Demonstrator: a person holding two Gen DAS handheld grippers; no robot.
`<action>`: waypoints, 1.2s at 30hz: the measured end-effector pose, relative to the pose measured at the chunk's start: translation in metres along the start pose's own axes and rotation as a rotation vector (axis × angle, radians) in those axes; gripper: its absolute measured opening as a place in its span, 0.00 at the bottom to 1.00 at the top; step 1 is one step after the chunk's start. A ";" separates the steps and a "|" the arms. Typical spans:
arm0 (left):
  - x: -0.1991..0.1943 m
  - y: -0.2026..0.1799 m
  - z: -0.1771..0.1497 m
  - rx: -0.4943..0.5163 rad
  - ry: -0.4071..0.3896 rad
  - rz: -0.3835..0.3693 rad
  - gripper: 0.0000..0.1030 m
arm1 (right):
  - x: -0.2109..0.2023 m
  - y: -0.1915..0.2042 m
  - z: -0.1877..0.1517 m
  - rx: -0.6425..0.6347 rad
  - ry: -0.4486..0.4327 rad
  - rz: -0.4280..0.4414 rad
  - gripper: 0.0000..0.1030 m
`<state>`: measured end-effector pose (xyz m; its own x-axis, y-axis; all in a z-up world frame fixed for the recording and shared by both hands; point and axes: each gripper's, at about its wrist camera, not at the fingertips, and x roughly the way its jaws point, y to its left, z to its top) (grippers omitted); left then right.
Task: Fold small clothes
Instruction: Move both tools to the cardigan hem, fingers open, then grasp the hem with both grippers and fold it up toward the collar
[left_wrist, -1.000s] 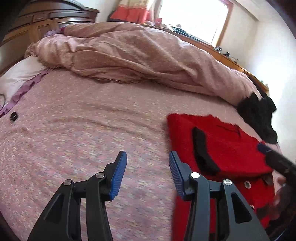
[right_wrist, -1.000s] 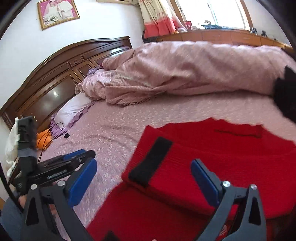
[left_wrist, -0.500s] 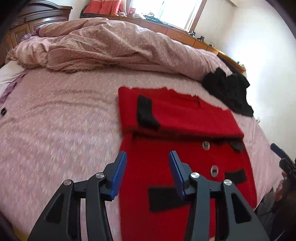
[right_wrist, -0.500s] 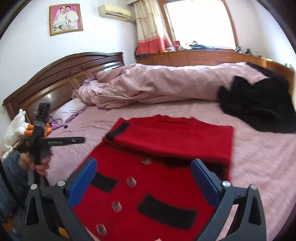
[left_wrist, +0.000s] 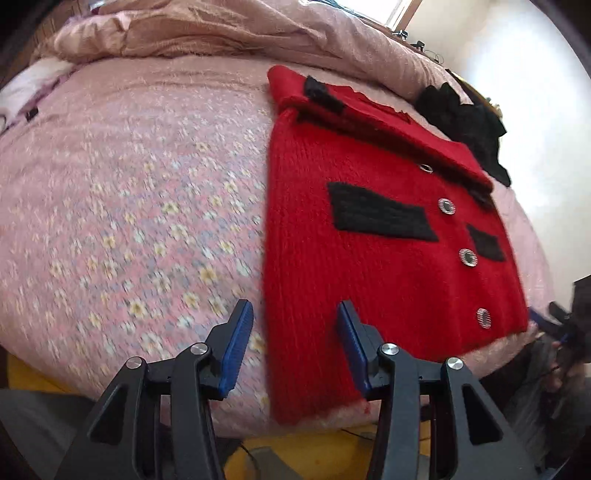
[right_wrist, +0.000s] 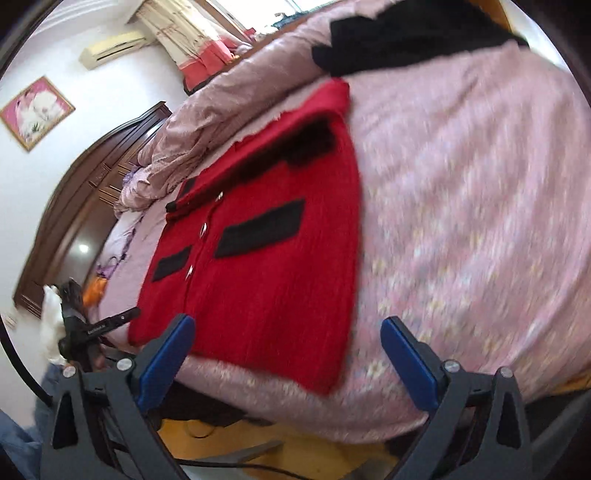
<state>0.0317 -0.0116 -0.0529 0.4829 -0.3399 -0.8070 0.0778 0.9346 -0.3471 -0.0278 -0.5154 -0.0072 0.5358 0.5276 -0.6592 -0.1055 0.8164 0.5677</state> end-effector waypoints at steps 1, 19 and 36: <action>-0.001 0.001 -0.002 -0.005 0.009 -0.034 0.40 | 0.003 -0.002 -0.002 0.014 0.015 0.012 0.99; 0.006 0.015 -0.004 -0.123 0.119 -0.256 0.40 | 0.033 0.007 -0.007 0.044 0.098 0.084 0.85; 0.006 0.022 -0.016 -0.210 0.181 -0.325 0.27 | 0.034 -0.014 -0.016 0.172 0.117 0.189 0.59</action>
<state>0.0227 0.0047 -0.0730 0.3002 -0.6439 -0.7037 0.0124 0.7403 -0.6721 -0.0214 -0.5057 -0.0453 0.4187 0.6986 -0.5802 -0.0450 0.6541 0.7551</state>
